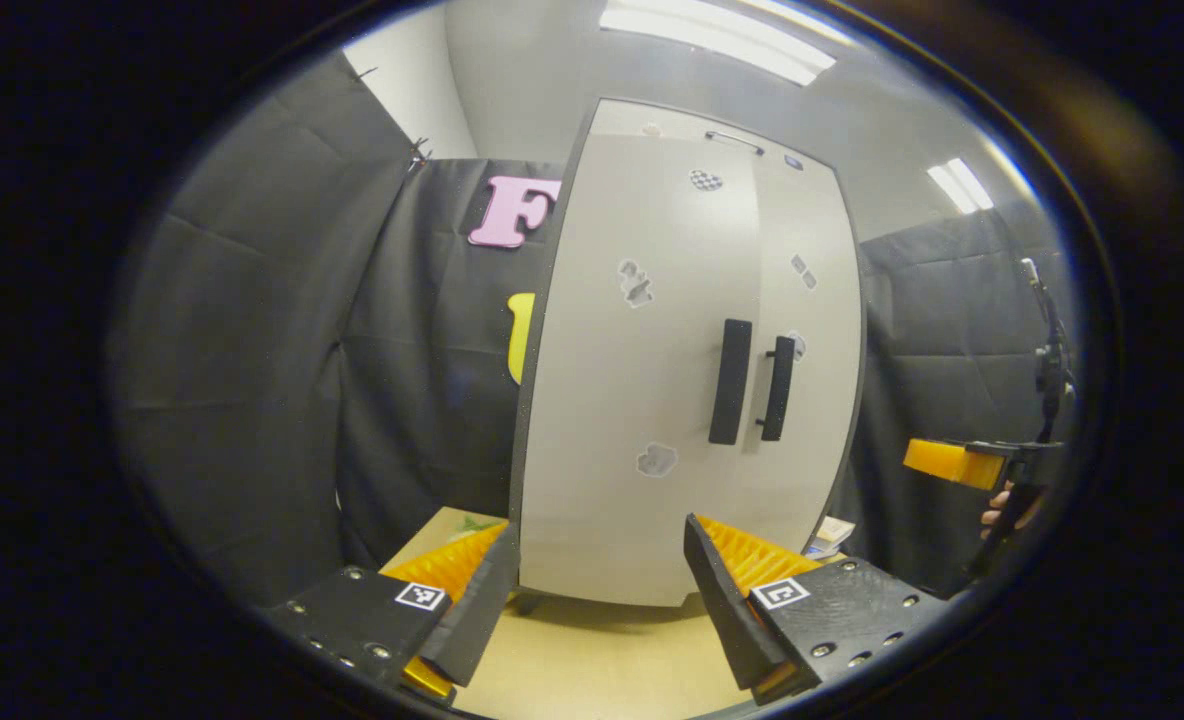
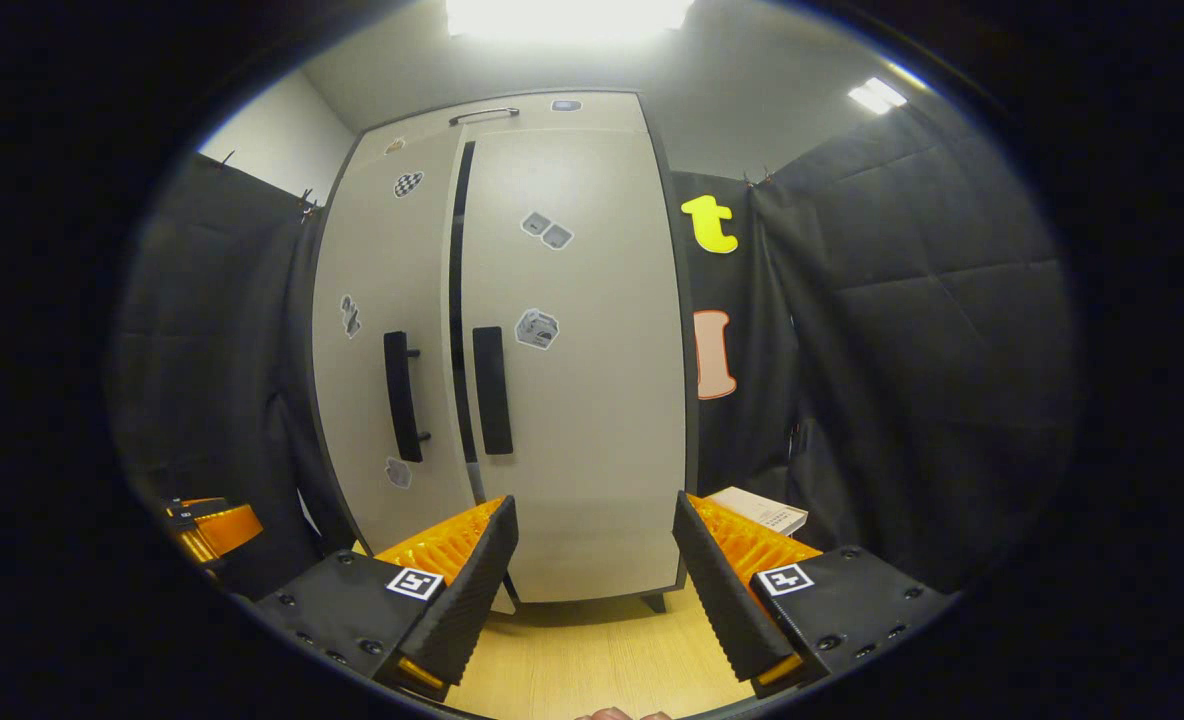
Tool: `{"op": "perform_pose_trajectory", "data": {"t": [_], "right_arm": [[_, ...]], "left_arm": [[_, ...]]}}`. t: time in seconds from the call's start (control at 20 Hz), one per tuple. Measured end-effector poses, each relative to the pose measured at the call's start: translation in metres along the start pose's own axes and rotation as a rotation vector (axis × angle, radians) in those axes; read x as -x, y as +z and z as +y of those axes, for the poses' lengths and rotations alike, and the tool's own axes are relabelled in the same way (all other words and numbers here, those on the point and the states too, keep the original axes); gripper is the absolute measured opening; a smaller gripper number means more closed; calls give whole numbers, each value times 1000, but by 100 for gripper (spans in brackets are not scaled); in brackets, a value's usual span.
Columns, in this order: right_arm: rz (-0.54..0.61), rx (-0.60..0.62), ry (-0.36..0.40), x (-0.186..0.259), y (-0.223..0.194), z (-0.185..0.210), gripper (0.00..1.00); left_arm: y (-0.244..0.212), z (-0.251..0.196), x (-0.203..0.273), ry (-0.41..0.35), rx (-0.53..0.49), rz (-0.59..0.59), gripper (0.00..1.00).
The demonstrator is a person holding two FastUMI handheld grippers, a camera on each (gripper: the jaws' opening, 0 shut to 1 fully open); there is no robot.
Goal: Grab one shoe with the right hand and put it into the shoe cabinet, grab the other shoe with the left hand and put it into the shoe cabinet; then close the right door with the right hand and the left door with the left hand.
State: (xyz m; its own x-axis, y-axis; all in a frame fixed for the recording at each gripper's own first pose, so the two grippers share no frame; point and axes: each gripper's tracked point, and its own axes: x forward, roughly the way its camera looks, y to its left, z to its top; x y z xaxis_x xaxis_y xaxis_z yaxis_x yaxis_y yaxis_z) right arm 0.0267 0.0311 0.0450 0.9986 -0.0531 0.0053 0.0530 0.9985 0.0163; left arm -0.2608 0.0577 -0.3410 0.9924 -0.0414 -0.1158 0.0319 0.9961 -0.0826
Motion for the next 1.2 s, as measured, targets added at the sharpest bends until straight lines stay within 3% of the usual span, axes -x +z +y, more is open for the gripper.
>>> {"op": "perform_pose_trajectory", "data": {"t": [0.35, 0.75, 0.85, 0.9, 1.0, 1.05, 1.2], "right_arm": [[39, 13, 3, -2, -1, -7, 98], [60, 49, -48, -5, 6, -39, 98], [59, 31, -27, -11, 2, -47, 98], [52, 26, -15, -15, 0, -52, 98], [61, 23, 15, -28, -5, -63, 98], [56, 20, 32, -32, -4, -70, 98], [56, 25, 94, -45, -2, -95, 98]], "left_arm": [[4, -1, 0, -18, -34, -50, 99], [-2, -10, -21, -47, 7, -64, 100], [6, -15, -25, -30, -21, -68, 99], [12, -18, -28, -16, -34, -76, 94], [22, -28, -31, 19, -36, -79, 99], [27, -37, -34, 21, -29, -80, 94], [41, -51, -43, 78, -33, -87, 94]]}}
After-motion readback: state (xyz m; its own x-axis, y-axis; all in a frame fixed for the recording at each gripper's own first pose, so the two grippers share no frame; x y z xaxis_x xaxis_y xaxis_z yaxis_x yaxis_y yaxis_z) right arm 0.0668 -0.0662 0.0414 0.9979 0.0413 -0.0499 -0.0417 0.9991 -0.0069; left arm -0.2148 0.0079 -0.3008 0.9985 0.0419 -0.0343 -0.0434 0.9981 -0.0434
